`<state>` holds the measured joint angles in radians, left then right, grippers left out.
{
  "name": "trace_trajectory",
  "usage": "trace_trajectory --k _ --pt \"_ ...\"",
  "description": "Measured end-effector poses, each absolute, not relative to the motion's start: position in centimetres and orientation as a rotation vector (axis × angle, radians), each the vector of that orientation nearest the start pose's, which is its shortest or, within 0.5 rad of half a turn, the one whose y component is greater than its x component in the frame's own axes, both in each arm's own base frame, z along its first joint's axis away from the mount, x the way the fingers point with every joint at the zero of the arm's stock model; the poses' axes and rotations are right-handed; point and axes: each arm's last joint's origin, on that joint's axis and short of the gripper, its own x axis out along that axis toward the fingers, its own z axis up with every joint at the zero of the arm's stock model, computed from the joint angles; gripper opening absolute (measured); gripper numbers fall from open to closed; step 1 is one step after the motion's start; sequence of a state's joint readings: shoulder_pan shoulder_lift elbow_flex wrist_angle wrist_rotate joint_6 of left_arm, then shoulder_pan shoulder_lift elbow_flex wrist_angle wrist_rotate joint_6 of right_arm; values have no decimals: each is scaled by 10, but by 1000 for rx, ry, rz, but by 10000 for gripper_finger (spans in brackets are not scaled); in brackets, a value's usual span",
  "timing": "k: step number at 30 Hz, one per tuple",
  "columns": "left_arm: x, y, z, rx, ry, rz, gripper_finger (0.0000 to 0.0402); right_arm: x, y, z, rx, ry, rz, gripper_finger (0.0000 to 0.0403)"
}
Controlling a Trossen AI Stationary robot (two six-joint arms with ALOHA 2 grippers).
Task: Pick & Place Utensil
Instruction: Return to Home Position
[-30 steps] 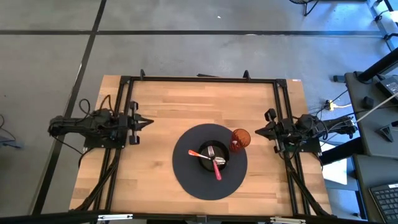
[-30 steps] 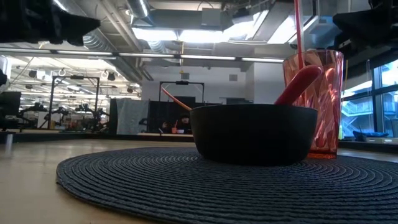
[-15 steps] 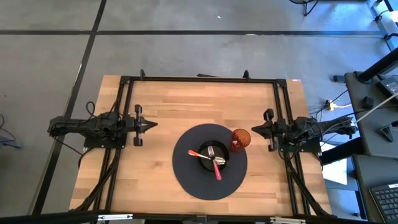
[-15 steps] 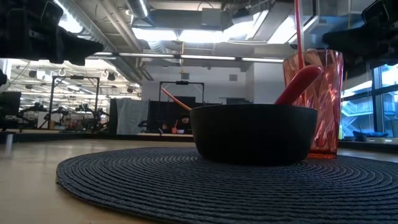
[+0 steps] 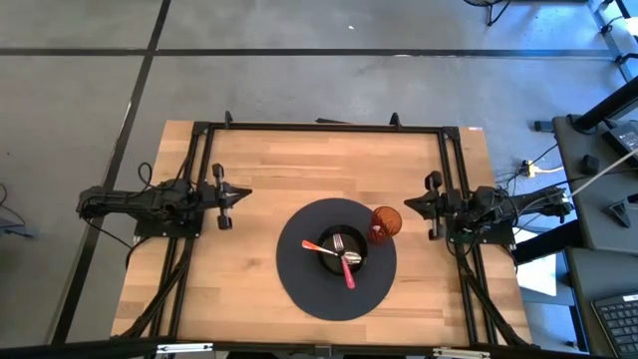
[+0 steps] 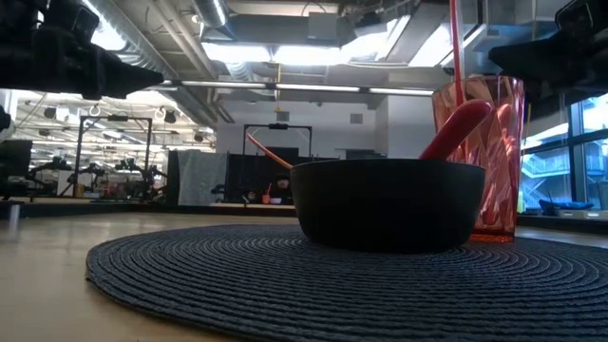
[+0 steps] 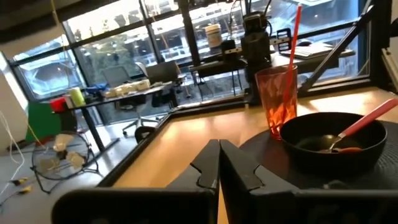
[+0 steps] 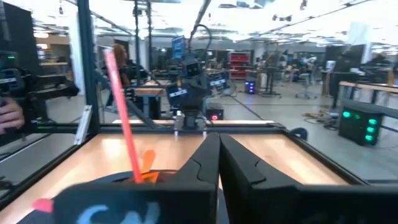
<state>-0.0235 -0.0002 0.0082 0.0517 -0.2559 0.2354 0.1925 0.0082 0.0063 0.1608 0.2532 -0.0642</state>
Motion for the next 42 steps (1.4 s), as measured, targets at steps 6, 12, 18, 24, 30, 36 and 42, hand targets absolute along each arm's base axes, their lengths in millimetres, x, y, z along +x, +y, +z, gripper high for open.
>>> trace_trajectory --k 6,12,18,24,30,36,42 --pt "96 5 171 179 -38 226 7 95 10 179 -22 -141 -107 18" --pt "96 5 171 178 -38 225 6 95 10 179 -21 -140 -107 12" --pt "96 5 171 178 -38 224 4 95 10 179 -20 -140 -107 9" --pt "96 5 171 178 -38 223 5 95 10 179 -20 -140 -106 18" --pt "96 5 171 178 -38 223 4 95 10 179 -20 -140 -106 21" --pt "96 5 171 178 -38 223 8 95 10 179 -21 -139 -106 22" --pt "96 5 171 178 -38 223 4 95 10 179 -21 -139 -106 22"
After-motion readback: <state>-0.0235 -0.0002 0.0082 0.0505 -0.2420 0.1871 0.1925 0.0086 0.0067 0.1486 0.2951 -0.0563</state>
